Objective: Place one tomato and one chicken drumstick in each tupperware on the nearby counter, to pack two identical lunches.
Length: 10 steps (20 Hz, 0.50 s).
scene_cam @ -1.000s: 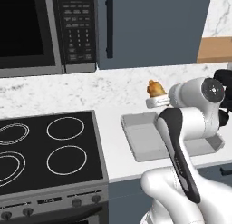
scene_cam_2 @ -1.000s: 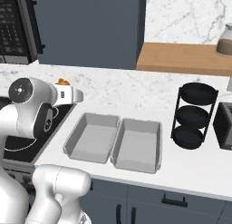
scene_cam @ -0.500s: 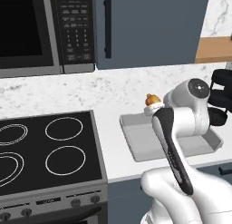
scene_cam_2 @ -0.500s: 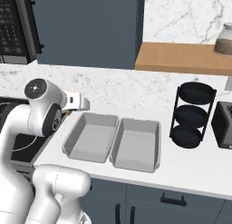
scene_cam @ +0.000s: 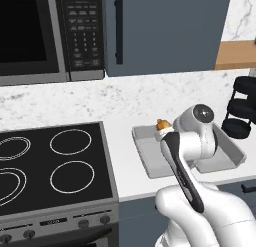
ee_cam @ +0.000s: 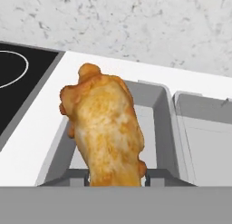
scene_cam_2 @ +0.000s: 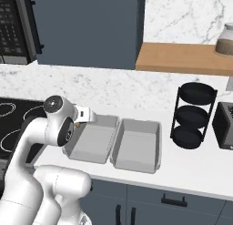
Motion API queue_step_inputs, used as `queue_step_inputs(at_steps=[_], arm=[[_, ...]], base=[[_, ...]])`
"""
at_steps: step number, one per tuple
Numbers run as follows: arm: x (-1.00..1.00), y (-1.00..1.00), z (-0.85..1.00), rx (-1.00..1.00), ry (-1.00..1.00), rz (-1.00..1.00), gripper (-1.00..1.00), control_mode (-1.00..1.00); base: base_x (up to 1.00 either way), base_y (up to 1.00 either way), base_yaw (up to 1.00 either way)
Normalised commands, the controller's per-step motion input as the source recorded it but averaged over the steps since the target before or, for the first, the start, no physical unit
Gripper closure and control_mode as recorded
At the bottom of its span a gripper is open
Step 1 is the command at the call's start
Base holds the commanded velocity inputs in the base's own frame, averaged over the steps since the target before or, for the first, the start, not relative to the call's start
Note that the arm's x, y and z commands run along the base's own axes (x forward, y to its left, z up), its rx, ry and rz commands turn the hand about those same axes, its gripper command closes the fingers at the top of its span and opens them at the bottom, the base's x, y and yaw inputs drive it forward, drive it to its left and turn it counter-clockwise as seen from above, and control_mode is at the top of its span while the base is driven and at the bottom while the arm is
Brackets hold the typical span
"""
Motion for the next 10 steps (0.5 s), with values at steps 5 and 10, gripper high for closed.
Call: queue_step_inputs(at_steps=[5,10], arm=[[0.38,0.0,-0.39,0.0,0.14,0.0,1.0,-1.0],[0.29,0.0,-0.39,0.0,0.18,0.0,1.0,-1.0]], base=[[0.0,0.0,0.0],[0.0,0.0,0.0]])
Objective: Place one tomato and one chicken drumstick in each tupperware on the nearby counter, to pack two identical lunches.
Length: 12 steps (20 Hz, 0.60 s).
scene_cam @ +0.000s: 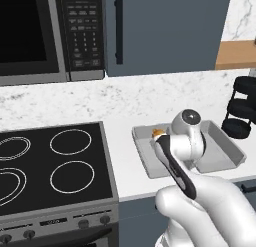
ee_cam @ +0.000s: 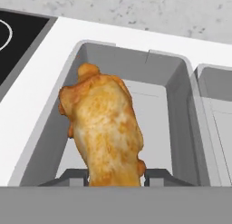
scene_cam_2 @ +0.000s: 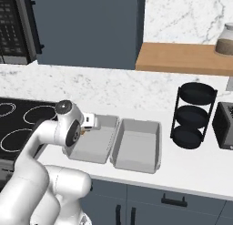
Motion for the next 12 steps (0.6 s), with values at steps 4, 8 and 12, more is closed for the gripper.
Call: queue_step_inputs(at_steps=[4,8,12], arm=[[0.25,0.0,-0.46,0.0,0.12,0.0,1.0,-1.0],[0.27,0.0,-0.45,0.0,0.08,0.0,1.0,-1.0],[0.24,0.0,-0.44,0.0,0.01,0.0,1.0,-1.0]], base=[[0.0,0.0,0.0],[0.0,0.0,0.0],[0.0,0.0,0.0]])
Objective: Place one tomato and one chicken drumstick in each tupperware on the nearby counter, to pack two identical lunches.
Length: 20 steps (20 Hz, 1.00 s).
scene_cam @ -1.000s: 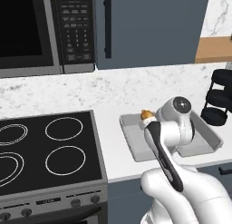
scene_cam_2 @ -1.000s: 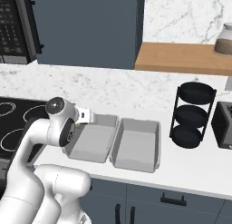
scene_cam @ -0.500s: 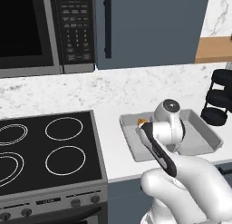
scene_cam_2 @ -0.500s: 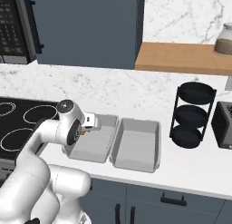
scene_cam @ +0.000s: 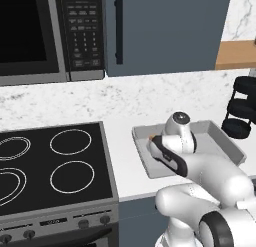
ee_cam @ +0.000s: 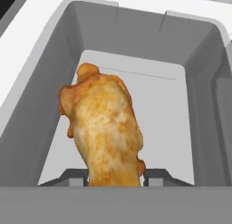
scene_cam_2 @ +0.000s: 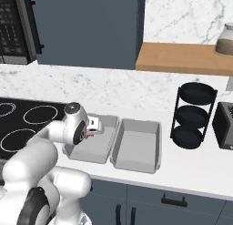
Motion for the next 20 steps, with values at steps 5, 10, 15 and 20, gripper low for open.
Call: queue_step_inputs(at_steps=[5,10,15,20], arm=[[0.23,0.0,-0.39,0.0,-0.05,0.0,-1.0,-1.0],[0.31,0.0,-0.32,0.0,-0.15,0.0,-1.0,-1.0],[-0.34,0.0,0.52,0.0,-0.1,0.0,-1.0,-1.0],[-0.95,0.0,1.0,0.0,-0.07,0.0,-1.0,-1.0]], base=[[0.0,0.0,0.0],[0.0,0.0,0.0],[0.0,0.0,0.0],[0.0,0.0,0.0]])
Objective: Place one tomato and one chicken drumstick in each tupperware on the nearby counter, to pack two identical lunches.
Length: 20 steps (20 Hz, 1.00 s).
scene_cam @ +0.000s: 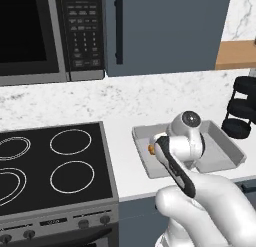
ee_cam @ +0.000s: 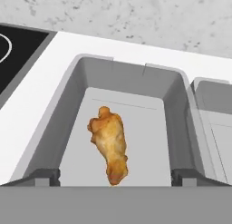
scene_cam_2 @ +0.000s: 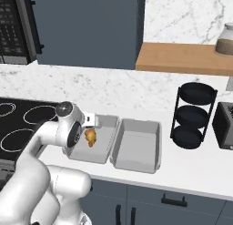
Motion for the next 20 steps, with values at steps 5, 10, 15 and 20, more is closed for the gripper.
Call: queue_step_inputs(at_steps=[5,10,15,20], arm=[[-0.86,0.0,0.7,0.0,0.0,0.0,-1.0,-1.0],[-0.82,0.0,0.57,0.0,0.0,0.0,-1.0,-1.0],[-0.59,0.0,0.1,0.0,-0.01,0.0,-1.0,1.0],[0.0,0.0,0.0,0.0,0.0,0.0,-1.0,1.0]], base=[[0.0,0.0,0.0],[0.0,0.0,0.0],[-0.4,-0.02,0.0],[-0.88,-0.7,-0.03]])
